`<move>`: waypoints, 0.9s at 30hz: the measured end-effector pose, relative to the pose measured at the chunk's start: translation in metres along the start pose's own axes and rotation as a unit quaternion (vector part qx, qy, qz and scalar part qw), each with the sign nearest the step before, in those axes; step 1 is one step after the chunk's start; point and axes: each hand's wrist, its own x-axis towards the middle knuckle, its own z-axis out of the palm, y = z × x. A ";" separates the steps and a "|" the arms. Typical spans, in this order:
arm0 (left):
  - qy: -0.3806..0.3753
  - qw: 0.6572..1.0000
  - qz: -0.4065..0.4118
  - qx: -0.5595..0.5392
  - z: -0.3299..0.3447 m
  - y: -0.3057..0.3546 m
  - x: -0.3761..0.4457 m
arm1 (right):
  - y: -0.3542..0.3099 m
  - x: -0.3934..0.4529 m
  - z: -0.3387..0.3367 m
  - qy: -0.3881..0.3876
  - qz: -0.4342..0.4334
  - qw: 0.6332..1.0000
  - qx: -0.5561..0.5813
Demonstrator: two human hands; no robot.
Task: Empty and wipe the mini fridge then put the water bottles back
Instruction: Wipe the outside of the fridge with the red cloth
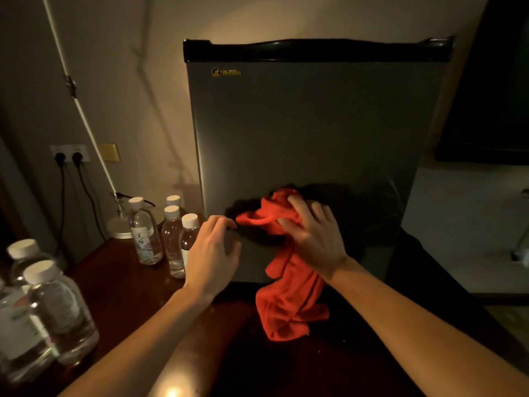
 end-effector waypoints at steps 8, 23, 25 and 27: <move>-0.021 0.999 0.035 -0.012 0.028 0.033 -0.002 | 0.029 -0.088 -0.009 -0.113 -0.052 0.992 -0.031; -0.051 0.996 0.072 0.024 0.062 0.082 0.011 | 0.080 -0.099 -0.023 0.004 0.056 0.998 0.004; -0.052 0.995 0.076 0.030 0.063 0.087 0.012 | 0.076 -0.104 -0.024 -0.029 0.019 0.999 0.004; -0.059 0.995 0.076 0.032 0.063 0.090 0.013 | 0.087 -0.097 -0.031 -0.032 -0.013 0.999 0.008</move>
